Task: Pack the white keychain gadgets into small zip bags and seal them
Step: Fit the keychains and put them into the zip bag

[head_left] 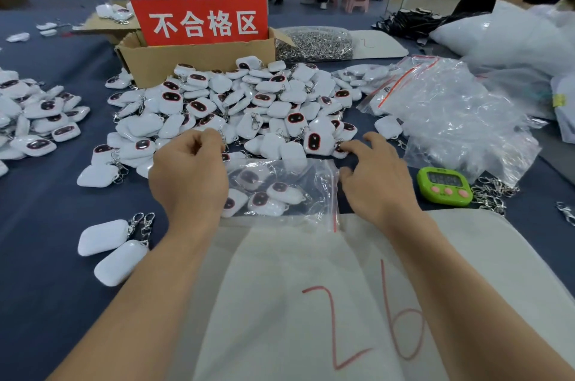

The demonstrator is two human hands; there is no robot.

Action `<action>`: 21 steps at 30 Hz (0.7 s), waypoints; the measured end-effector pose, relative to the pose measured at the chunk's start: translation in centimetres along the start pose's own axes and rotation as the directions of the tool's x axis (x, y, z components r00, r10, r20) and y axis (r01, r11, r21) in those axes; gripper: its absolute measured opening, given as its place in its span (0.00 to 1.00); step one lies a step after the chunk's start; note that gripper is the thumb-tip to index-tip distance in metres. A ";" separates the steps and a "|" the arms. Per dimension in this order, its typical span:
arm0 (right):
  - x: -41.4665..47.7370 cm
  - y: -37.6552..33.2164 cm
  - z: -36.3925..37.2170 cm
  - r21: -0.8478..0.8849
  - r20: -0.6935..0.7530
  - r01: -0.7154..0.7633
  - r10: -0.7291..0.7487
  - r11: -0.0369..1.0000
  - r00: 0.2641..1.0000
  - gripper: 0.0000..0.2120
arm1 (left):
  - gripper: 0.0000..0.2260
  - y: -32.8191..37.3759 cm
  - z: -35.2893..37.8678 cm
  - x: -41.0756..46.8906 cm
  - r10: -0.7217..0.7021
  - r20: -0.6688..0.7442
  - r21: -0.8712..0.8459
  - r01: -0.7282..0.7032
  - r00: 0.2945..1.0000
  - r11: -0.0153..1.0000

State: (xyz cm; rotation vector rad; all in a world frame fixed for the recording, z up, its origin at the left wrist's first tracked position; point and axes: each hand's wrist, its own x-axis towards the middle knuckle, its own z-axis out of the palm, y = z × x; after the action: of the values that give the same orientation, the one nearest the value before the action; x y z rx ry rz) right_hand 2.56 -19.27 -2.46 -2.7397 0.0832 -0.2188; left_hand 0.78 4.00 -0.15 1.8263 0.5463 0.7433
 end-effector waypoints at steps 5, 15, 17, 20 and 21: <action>0.4 0.1 -0.5 0.260 -0.131 0.038 -0.004 0.965 0.991 0.21 | 0.16 0.0 0.5 -0.2 0.029 0.086 0.105 -0.038 0.996 0.994; 5.5 -7.0 -2.5 0.226 0.253 0.410 -0.459 0.884 0.851 0.21 | 0.14 -0.4 0.1 0.1 -0.009 0.383 0.262 -0.099 0.924 0.960; 6.5 -8.1 -1.8 0.100 0.465 0.539 -0.518 0.837 0.718 0.26 | 0.14 -0.4 0.1 0.3 -0.005 0.390 0.302 -0.123 0.921 0.945; 7.4 -8.1 -0.9 0.041 0.548 0.588 -0.510 0.808 0.662 0.28 | 0.17 -0.3 -0.2 0.3 -0.053 0.381 0.309 -0.073 0.923 0.948; 7.6 -7.8 -0.7 0.025 0.510 0.582 -0.511 0.813 0.692 0.25 | 0.17 -0.2 -0.3 0.4 -0.079 0.374 0.301 -0.040 0.924 0.953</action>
State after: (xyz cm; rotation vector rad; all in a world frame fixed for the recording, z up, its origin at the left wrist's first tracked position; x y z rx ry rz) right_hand 10.18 -13.03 2.22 -2.7822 -0.9135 0.3624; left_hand 0.81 4.50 -0.16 2.1806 0.4345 0.2783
